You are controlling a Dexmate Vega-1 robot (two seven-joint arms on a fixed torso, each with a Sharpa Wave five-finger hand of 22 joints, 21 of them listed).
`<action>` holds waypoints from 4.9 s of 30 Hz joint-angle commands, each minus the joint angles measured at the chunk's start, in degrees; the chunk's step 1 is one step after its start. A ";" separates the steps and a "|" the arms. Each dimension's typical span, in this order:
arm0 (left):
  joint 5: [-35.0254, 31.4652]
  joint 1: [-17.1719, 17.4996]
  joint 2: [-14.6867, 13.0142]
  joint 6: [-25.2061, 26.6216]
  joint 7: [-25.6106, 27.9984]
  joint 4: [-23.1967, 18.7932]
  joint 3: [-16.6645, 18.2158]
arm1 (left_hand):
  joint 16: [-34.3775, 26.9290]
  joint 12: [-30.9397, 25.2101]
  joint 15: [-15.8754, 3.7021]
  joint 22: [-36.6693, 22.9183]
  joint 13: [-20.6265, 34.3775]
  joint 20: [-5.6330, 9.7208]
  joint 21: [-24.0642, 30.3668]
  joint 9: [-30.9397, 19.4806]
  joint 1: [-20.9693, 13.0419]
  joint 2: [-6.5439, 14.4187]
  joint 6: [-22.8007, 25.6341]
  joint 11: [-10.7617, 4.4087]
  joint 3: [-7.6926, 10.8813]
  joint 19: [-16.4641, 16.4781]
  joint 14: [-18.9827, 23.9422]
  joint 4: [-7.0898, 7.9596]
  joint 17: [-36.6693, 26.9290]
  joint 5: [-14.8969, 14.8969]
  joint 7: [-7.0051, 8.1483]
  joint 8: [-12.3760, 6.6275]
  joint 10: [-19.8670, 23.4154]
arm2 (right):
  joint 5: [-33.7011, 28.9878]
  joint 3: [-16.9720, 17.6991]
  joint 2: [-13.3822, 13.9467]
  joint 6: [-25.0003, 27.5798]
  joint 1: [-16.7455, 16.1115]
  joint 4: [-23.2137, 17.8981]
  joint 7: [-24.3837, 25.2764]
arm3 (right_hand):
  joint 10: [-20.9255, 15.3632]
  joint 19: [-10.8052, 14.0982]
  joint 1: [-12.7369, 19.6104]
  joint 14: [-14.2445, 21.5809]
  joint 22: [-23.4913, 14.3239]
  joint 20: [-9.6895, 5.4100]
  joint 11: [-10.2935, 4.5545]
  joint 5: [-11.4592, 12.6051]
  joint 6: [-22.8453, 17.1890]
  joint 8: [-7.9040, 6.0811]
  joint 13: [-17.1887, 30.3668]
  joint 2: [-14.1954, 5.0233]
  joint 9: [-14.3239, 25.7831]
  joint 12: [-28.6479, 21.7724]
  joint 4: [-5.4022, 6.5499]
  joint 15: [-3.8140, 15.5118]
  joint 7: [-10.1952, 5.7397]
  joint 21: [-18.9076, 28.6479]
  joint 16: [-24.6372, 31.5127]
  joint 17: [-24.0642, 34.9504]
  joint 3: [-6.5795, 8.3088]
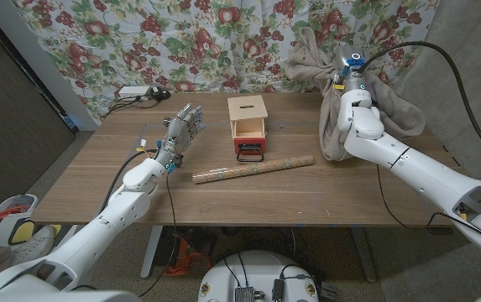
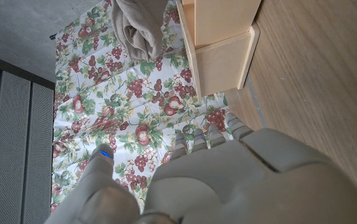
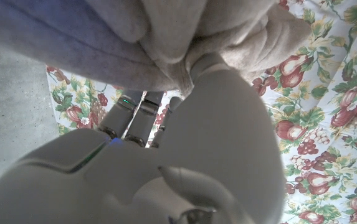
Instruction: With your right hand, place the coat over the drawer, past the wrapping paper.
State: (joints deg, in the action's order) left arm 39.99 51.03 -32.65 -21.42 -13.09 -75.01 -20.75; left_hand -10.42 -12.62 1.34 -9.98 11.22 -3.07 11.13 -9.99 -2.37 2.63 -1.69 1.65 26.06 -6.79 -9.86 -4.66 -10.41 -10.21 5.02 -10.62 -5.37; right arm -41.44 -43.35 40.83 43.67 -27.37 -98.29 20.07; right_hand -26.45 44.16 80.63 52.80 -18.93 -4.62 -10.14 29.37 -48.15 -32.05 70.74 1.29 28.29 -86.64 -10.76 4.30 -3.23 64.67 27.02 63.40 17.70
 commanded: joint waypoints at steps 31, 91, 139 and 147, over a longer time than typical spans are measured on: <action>-0.39 4.56 -1.75 -1.11 2.70 -5.71 1.18 | -0.25 -0.11 0.20 -0.18 0.09 -0.10 0.07 -0.20 0.28 0.10 0.50 -0.04 -0.12 0.17 -3.83 0.15 -0.09 -0.20 0.02 -0.04 0.42 | -11.55 5.66 1.66 -7.94 -3.65 -13.68 -5.13 | 0.67 -0.93 0.04 4.07 1.25 -6.34 0.13 2.51 -0.59 -0.38 0.23 0.66 0.21 -2.15 1.94 8.79 0.11 2.54 -0.94 1.05 3.56; -0.01 3.55 -0.29 -3.52 0.57 -3.40 0.79 | -0.25 -0.06 0.29 -0.17 0.09 -0.09 0.05 -0.20 0.24 0.12 0.75 -0.04 -0.23 0.14 -3.87 0.12 -0.08 -0.19 -0.22 -0.07 0.41 | -16.66 7.07 -4.10 -28.23 -1.41 -17.18 -8.59 | 1.11 -2.30 -0.49 5.28 3.76 -6.56 0.18 5.49 -0.40 -0.68 0.26 1.39 0.57 -3.09 1.97 8.78 -0.07 6.58 -2.19 2.63 4.98; -1.75 10.75 -4.11 -5.24 5.57 -12.69 3.76 | -0.25 -0.08 0.33 -0.17 0.08 -0.21 0.04 -0.20 0.20 0.14 1.32 0.05 -0.31 0.09 -3.84 0.08 -0.07 -0.19 -0.41 -0.17 0.55 | -13.07 2.48 -7.18 -39.53 1.43 -10.94 -12.58 | 1.04 -3.26 -0.91 6.00 5.55 -6.54 0.11 7.11 -0.29 -1.14 0.25 1.83 1.22 -3.16 2.03 8.78 -0.19 9.34 -2.82 3.54 5.84; -2.36 11.95 -4.72 -5.27 6.83 -14.09 4.34 | -0.26 -0.14 0.37 -0.17 0.08 -0.24 0.04 -0.20 0.20 0.14 1.51 0.17 -0.33 0.09 -3.81 0.07 -0.07 -0.19 -0.48 -0.20 0.72 | -11.83 1.56 -8.17 -40.56 1.85 -8.75 -12.88 | 1.05 -3.43 -0.98 6.04 5.77 -6.55 0.13 7.29 -0.14 -1.17 0.25 1.84 1.34 -3.15 2.05 8.80 -0.27 9.74 -2.92 3.65 5.96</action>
State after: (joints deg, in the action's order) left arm 38.37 61.28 -36.51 -26.39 -7.77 -86.96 -17.21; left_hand -10.42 -12.62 1.34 -9.98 11.23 -3.07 11.13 -9.99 -2.37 2.62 -0.46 1.86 25.89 -6.79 -9.86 -4.46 -10.41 -10.20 4.39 -10.62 -5.17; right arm -54.79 -40.51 33.82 4.94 -26.21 -109.67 7.77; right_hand -25.56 41.05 79.12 56.86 -13.06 -3.98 -9.83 36.37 -48.42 -32.95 70.74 3.25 29.35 -89.29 -12.12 7.17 -3.29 73.96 24.26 66.82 19.83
